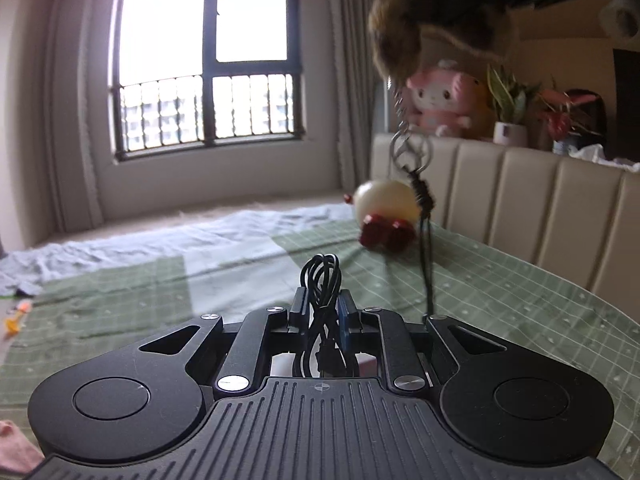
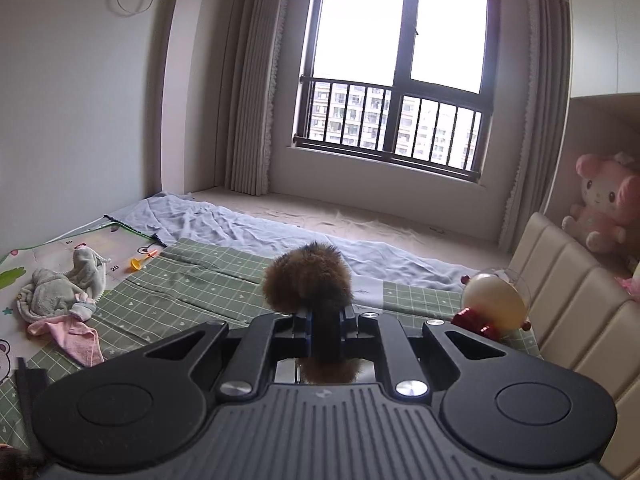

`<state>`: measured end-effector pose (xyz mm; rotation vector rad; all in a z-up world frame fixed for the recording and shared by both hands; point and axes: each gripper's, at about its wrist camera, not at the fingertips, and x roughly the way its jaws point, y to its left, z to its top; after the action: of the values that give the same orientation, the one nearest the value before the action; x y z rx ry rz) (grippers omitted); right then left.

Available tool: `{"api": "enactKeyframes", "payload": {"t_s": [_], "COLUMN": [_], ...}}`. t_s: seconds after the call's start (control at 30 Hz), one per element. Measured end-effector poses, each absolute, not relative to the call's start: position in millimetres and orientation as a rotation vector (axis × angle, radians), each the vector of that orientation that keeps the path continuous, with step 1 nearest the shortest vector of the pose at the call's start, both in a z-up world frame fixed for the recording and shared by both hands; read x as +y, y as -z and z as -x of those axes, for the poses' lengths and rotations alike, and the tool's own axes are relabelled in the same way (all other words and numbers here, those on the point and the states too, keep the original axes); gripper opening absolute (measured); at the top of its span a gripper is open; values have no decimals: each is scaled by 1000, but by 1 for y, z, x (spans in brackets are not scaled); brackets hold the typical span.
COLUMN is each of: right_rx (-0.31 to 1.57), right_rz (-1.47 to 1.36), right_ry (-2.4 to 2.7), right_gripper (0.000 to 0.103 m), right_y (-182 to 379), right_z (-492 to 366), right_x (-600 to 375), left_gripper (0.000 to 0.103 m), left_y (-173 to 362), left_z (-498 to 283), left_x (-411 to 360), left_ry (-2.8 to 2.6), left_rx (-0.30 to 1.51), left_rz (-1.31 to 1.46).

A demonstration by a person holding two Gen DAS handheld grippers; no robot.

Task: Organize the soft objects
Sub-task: 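Lower the cable and pom-pom into the pink box and release both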

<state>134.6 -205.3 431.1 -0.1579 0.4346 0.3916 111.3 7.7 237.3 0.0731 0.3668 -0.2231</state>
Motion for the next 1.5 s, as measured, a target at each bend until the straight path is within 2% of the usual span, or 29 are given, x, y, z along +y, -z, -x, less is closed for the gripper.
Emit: {"api": "enactKeyframes", "payload": {"t_s": [0.53,0.63,0.73,0.8,0.9,1.07,1.17,1.3,1.33,1.4,1.47,1.5], "right_rx": [523,573,666,733,859,1024,983,908,891,856,777,739], "right_rz": [112,104,66,20,-73,-164,-227,-88,-42,52,152,207], "right_ry": [-411,-417,-447,-474,-511,-477,-524,-554,-558,-534,-481,-444], "right_gripper": [11,11,11,11,12,12,12,12,15,31,51,53], "right_y": [-368,-332,-281,-243,-174,-77,-61,-70,-75,-83,-91,-92], "right_z": [-149,-157,-172,-181,-195,-213,-208,-182,-175,-158,-139,-132], "right_x": [-247,-252,-251,-251,-248,-247,-256,-249,-247,-246,-249,-250], "left_gripper": [17,18,17,20,20,20,20,20,20,20,20,20], "left_y": [-140,-110,-71,-54,-53,-70,-87,-97,-96,-88,-76,-71], "left_z": [-186,-202,-225,-232,-227,-207,-196,-206,-211,-223,-231,-232], "left_x": [-41,-41,-34,-26,-19,-12,0,-2,-8,-28,-47,-54], "left_ry": [443,455,419,402,432,370,347,405,409,405,373,354], "left_rx": [639,715,899,949,910,905,835,772,779,811,858,868], "left_rz": [138,209,313,345,331,147,164,226,218,172,96,57]}}
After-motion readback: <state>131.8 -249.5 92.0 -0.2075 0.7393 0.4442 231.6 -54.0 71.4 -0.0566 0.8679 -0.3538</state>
